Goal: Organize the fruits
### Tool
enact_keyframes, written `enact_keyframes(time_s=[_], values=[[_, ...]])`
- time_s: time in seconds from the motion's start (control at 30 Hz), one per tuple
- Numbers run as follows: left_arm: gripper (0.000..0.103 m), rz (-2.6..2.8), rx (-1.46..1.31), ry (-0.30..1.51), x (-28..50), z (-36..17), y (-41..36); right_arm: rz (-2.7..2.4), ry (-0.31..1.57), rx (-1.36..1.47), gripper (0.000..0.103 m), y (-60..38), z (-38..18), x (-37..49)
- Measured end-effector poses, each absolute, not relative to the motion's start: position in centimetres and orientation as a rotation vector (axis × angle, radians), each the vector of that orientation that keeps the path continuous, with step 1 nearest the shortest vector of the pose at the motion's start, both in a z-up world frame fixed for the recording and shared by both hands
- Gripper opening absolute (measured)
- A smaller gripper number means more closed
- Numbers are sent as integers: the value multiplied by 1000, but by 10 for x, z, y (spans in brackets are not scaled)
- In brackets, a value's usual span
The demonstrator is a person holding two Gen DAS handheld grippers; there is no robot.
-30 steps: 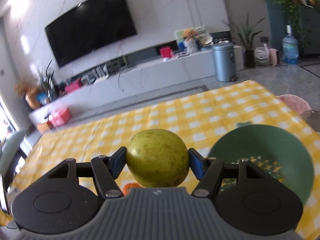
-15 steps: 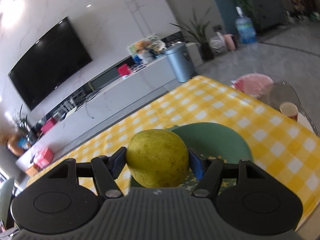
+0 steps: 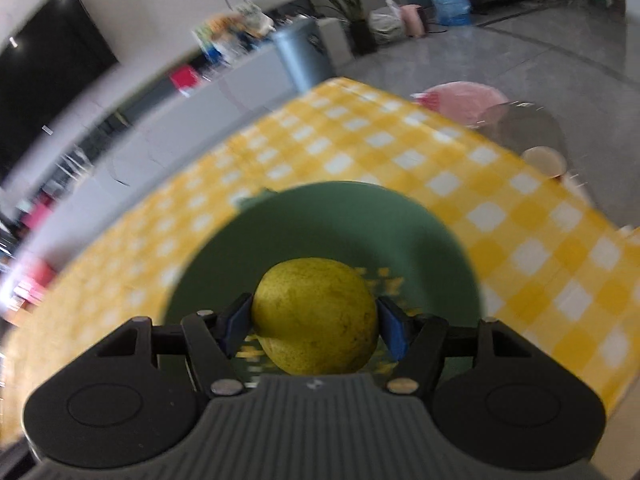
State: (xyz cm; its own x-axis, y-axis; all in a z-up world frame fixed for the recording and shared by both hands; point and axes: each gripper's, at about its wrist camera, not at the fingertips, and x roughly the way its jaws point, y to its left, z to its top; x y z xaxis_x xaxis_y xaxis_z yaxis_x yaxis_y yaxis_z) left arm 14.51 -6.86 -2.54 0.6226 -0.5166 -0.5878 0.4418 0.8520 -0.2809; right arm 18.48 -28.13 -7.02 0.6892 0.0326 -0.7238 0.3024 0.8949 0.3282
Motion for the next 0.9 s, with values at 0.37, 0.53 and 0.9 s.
enact_keyframes(time_s=[0.37, 0.53, 0.9], values=[[75, -539, -120, 714, 151, -25, -67, -367, 916, 77, 64, -255, -84, 201], [75, -520, -104, 719, 151, -28, -65, -391, 998, -24, 64, -241, -94, 207], [75, -508, -112, 710, 146, -21, -59, -357, 960, -38, 92, -236, -86, 200]])
